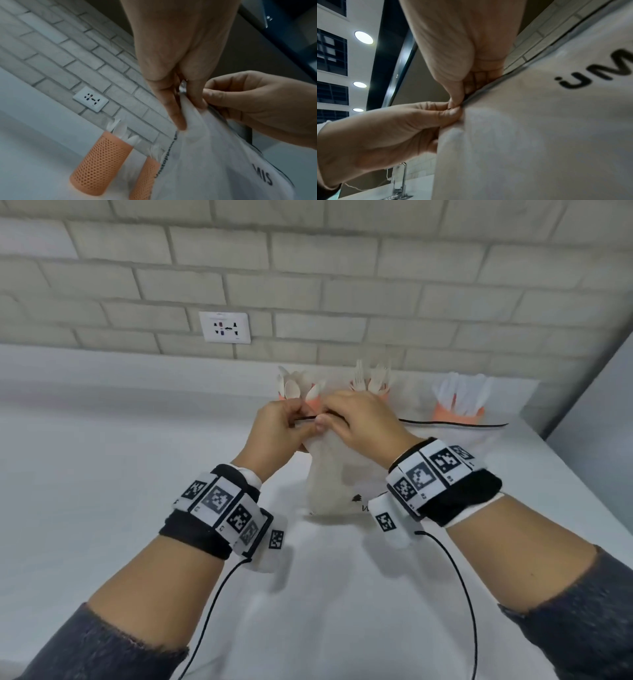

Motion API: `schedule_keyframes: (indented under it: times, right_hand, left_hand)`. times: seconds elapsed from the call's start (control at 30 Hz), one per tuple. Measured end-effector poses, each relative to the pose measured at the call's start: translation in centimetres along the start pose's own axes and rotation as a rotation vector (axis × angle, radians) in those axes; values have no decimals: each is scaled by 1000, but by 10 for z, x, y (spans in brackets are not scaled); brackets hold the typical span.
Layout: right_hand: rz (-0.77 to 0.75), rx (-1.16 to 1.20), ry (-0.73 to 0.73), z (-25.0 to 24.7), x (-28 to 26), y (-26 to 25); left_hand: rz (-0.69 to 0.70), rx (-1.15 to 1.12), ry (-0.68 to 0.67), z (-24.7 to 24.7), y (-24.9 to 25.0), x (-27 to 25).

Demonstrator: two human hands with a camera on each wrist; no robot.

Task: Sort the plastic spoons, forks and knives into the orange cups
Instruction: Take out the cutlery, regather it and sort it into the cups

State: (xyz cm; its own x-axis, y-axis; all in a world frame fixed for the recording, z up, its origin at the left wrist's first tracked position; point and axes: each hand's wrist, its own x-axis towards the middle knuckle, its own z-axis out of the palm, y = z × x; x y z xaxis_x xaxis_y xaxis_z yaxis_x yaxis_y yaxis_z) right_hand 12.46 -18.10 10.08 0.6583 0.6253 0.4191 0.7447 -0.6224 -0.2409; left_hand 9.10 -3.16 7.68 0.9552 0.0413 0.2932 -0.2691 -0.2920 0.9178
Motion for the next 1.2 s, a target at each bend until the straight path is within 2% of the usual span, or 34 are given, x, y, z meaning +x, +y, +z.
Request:
schedule_keyframes:
  times: [0.17, 0.33, 0.53, 0.7, 0.77, 0.83, 0.9, 0.97, 1.0, 1.1, 1.2]
  right_hand:
    - [42, -74, -71, -9, -10, 23]
    - [83, -145, -131, -26, -33, 56]
    - [173, -210, -104, -50, -59, 93]
    - [279, -261, -25, -65, -77, 111]
    - [295, -276, -3, -64, -82, 114]
    - [266, -239, 32, -58, -84, 114]
    - [209, -171, 63, -54, -85, 111]
    - [155, -107, 83, -53, -87, 107]
    - [137, -76, 84, -53, -90, 105]
    - [104, 8, 68, -55, -105, 97]
    - [95, -18, 67, -54, -112, 85]
  left_hand:
    - [1, -21, 1, 12, -10, 3]
    - [-38, -55, 65, 3, -21, 7]
    - [-20, -67, 125, -18, -24, 17]
    - [-29, -71, 220, -25, -31, 22]
    - [4, 24, 221, -27, -30, 20]
    - [106, 237, 162, -23, -19, 16]
    - [203, 496, 1, -15, 0, 13]
    - [208, 768, -156, -3, 12, 12]
    - [184, 825, -179, 2, 18, 10]
    - [167, 742, -177, 9, 25, 2]
    - [21, 790, -394, 10, 28, -6]
